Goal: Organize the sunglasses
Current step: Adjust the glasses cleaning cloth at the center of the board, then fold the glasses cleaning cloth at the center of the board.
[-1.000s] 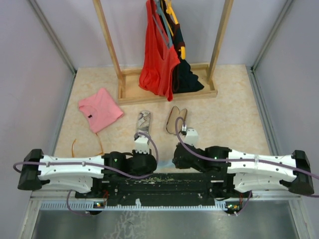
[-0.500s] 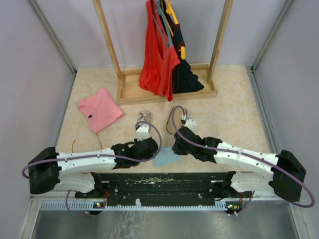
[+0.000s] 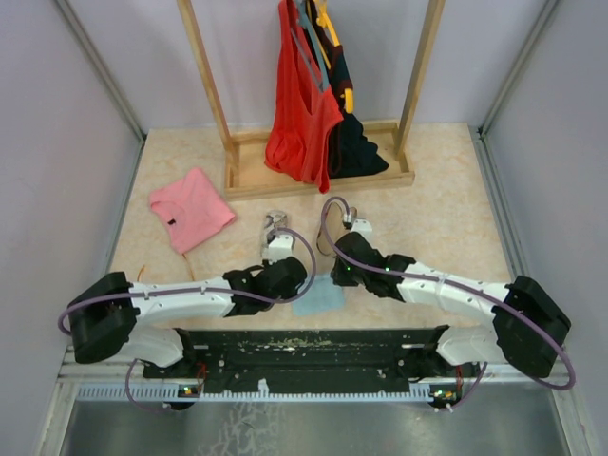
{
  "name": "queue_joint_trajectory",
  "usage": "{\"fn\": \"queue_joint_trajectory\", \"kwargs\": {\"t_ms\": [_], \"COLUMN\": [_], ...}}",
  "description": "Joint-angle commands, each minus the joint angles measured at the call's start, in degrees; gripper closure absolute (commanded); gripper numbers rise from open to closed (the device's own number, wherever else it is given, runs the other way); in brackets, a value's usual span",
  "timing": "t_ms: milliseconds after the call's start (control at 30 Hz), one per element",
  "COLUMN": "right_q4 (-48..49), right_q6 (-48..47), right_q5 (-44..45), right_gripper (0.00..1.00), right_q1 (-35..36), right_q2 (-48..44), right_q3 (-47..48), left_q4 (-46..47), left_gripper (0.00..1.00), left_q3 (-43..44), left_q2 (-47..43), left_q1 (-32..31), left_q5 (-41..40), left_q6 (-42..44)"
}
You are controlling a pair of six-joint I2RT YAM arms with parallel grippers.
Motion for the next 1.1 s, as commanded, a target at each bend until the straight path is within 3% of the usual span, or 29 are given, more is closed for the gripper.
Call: {"fn": "queue_joint_trajectory", "kwargs": {"t_ms": [0,467,1067], "right_q4": [3.55,2.39,-0.09], "right_q6": [-2.91,-2.86,-3.28], "right_q5": [0.12,-2.46,-5.98], "right_gripper": [1.00,1.00,1.00], "right_q1": [-1.30,-1.31,-1.19], "right_q2": [0.38,-3.35,-6.94], "right_q3": [-0.13,-5.95,-7.35], "left_q4": [2.36,3.00,2.21], "left_gripper": [1.00,1.00,1.00], "left_q3": [2.31,-2.10,-3.88], "left_q2": [0.80,0.25,-0.22], "left_q1": [1.11,0.30,-3.04], "left_q5": [0.95,8.35,8.16], "left_q6": [2.38,-1.65,-7.17]}}
